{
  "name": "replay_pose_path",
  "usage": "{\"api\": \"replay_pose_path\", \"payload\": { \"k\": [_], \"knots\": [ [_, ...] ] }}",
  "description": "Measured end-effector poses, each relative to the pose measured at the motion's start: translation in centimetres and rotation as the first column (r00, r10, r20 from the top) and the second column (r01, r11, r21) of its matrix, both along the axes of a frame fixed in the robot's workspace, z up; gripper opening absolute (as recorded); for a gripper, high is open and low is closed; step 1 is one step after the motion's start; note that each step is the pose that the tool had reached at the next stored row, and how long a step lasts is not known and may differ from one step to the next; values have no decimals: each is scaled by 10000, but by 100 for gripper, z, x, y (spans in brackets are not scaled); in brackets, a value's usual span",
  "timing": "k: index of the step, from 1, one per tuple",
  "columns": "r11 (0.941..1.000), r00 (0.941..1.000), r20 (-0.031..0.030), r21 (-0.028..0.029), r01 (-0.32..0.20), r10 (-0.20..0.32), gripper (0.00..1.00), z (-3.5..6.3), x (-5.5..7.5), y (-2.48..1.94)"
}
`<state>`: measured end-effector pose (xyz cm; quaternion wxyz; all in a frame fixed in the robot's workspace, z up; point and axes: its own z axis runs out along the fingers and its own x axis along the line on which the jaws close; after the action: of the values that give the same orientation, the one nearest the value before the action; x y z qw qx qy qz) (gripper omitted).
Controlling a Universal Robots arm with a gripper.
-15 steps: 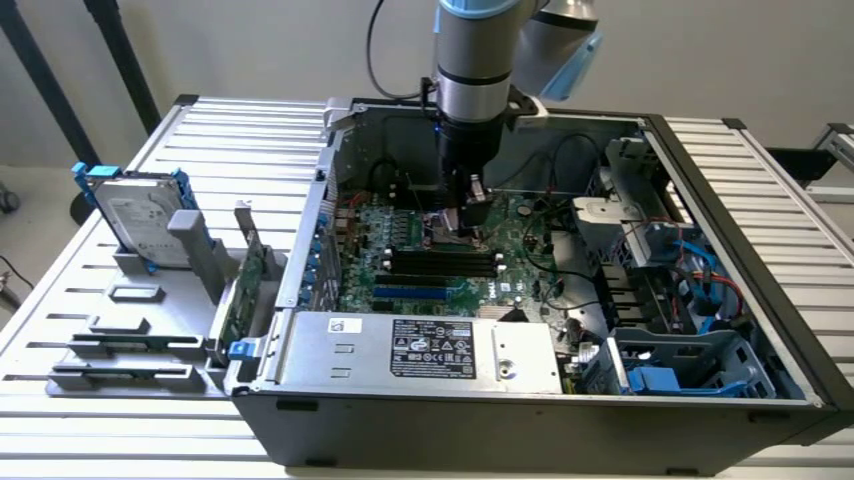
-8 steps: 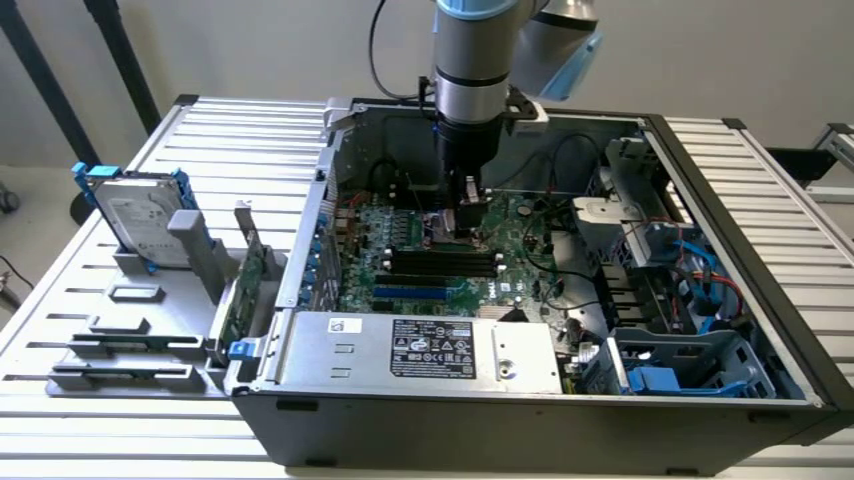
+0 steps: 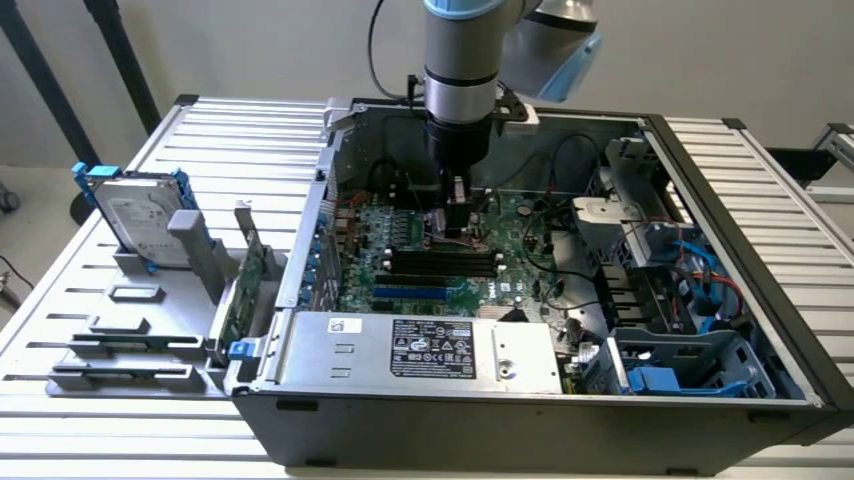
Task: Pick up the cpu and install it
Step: 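Place the cpu into insertion slot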
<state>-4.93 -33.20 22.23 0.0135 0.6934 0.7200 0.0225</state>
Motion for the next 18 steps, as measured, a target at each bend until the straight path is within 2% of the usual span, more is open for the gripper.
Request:
{"api": "replay_pose_path", "payload": {
  "k": [6, 11, 18],
  "knots": [
    [10000, 10000, 78, 4, 63, -63, 55, -2, -16, 77],
    [9999, 9996, 258, 11, 134, -134, 55, -37, -16, 81],
    [9987, 9981, 372, 14, 501, -501, 55, -132, -23, 81]
  ]
}}
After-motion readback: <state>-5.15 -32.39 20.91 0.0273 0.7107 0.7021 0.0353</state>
